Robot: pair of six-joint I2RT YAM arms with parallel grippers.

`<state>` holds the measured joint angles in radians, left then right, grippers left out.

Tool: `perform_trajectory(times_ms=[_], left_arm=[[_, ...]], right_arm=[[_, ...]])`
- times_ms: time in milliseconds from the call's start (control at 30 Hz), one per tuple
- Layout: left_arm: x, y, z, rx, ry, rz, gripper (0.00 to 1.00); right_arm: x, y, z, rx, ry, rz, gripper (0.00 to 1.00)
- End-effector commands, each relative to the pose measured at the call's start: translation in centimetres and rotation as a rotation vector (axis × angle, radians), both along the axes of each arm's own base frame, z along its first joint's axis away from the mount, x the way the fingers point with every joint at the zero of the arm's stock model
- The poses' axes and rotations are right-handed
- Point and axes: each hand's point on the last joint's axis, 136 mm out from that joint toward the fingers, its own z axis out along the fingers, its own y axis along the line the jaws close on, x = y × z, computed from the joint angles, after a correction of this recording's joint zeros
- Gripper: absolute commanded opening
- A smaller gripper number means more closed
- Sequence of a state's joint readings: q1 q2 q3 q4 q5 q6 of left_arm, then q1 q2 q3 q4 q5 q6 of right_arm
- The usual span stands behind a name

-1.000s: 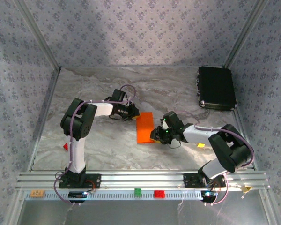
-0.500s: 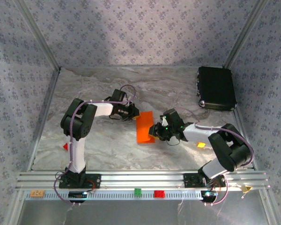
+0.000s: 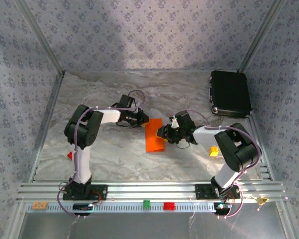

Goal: Fold a paper plane with a square sheet of paper (pick it up from the middle)
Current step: Fold the triangle a second time at the center of the table.

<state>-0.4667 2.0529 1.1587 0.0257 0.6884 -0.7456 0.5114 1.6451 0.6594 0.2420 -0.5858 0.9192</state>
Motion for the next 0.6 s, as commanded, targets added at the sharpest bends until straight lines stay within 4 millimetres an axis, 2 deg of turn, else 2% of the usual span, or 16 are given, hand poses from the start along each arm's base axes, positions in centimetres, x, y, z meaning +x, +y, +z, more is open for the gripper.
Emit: perform_trajectory(times_ms=[0, 100, 200, 433, 567], left_arm=[[-2.4, 0.9, -2.1, 0.072, 0.08, -0.006, 0.16], [-2.0, 0.5, -0.9, 0.049, 0.055, -0.004, 0.21], [-1.6, -0.1, 1.2, 0.014, 0.018, -0.01, 0.27], [-0.9, -0.1, 7.1, 0.015, -0.158, -0.018, 0.57], [-1.1, 0.3, 9.0, 0.036, -0.227, -0.016, 0.72]], right_arm=[[0.5, 0.4, 0.3, 0.026, -0.019, 0.027, 0.29], [0.5, 0.3, -0.3, 0.025, -0.009, 0.023, 0.2], [0.6, 0.0, -0.8, 0.015, 0.0, 0.006, 0.13], [1.1, -0.7, -1.1, 0.011, 0.004, -0.054, 0.03], [1.4, -0.9, -1.0, 0.018, -0.001, -0.092, 0.02]])
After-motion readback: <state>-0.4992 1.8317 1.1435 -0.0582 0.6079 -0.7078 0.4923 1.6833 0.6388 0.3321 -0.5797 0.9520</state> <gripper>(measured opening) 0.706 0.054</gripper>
